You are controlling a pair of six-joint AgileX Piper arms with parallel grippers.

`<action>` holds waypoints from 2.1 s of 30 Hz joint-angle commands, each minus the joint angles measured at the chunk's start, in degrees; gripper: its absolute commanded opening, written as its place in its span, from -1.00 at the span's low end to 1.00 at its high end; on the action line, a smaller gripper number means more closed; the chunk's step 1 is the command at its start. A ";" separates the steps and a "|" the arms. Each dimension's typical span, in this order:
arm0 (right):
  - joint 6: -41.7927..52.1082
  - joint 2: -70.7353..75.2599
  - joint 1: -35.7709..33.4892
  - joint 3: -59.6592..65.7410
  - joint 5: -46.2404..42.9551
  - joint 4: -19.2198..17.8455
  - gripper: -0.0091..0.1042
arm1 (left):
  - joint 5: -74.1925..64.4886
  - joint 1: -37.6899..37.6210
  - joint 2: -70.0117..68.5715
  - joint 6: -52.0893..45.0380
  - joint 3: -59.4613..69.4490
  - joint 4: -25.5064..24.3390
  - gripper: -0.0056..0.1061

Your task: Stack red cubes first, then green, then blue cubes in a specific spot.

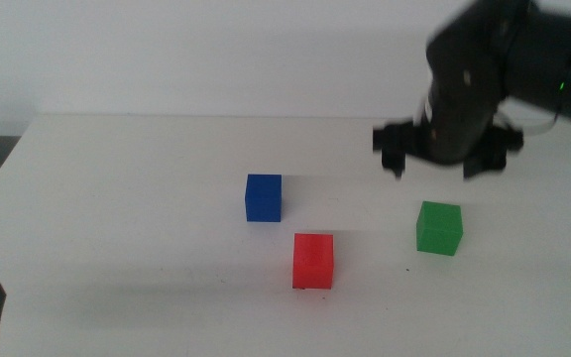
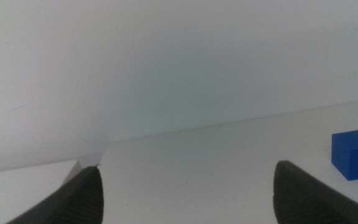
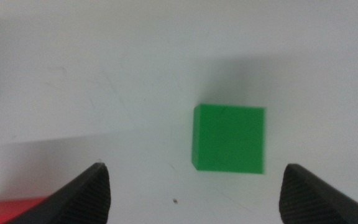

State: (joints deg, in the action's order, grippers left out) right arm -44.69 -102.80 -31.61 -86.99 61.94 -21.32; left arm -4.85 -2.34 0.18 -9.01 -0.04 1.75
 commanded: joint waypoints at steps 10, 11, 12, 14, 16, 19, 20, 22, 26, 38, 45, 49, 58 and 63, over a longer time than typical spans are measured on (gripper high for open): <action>-6.65 -1.60 7.05 13.52 -18.54 1.35 0.77 | 0.71 0.03 -0.18 -0.06 0.04 -0.09 0.78; -6.65 -1.99 7.05 13.52 -18.66 1.06 0.77 | 0.71 0.03 -0.18 -0.06 0.04 -0.09 0.78; -6.65 -3.02 7.27 13.52 -18.66 0.90 0.77 | 0.71 0.03 -0.18 -0.06 0.04 -0.09 0.78; -6.65 -3.85 7.40 13.52 -18.66 0.90 0.77 | 0.71 0.03 -0.18 -0.06 0.04 -0.09 0.78; -6.65 -4.53 7.66 13.52 -18.66 0.61 0.77 | 0.71 0.03 -0.18 -0.06 0.04 -0.09 0.78; -6.29 -4.92 7.67 13.52 -18.66 -0.09 0.77 | 0.71 0.03 -0.18 -0.06 0.04 -0.09 0.78; -6.29 -4.97 7.67 13.52 -18.77 -0.38 0.77 | 0.71 0.03 -0.18 -0.06 0.04 -0.25 0.78; -6.16 -4.97 7.67 13.52 -19.48 -0.76 0.77 | 0.71 0.03 -0.18 -0.06 0.04 -0.95 0.78; -4.96 -5.06 7.67 13.52 -20.45 -0.86 0.77 | 0.71 0.03 -0.18 -0.06 0.04 -0.95 0.78; 0.22 -7.56 8.76 13.52 -22.41 -0.98 0.74 | 0.71 0.03 -0.18 -0.06 0.04 -0.95 0.78; 1.12 -10.04 8.90 13.52 -23.11 -0.35 0.47 | 0.71 0.03 -0.18 -0.06 0.04 -0.95 0.78; 1.12 -10.80 9.14 13.52 -22.85 -0.30 -0.01 | 0.71 0.03 -0.18 -0.06 0.04 -0.95 0.78; 1.12 -2.42 2.36 7.12 -11.47 -1.54 -0.77 | 0.71 0.03 -0.18 -0.17 0.04 -0.95 0.78; -0.60 -3.40 -6.09 -1.73 -5.38 -1.54 -0.77 | 0.71 0.03 -0.18 -0.06 0.04 -0.95 0.78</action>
State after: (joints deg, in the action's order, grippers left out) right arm -44.41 -105.62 -35.70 -86.91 54.02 -22.50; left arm -4.85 -2.34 0.18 -9.01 -0.04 0.73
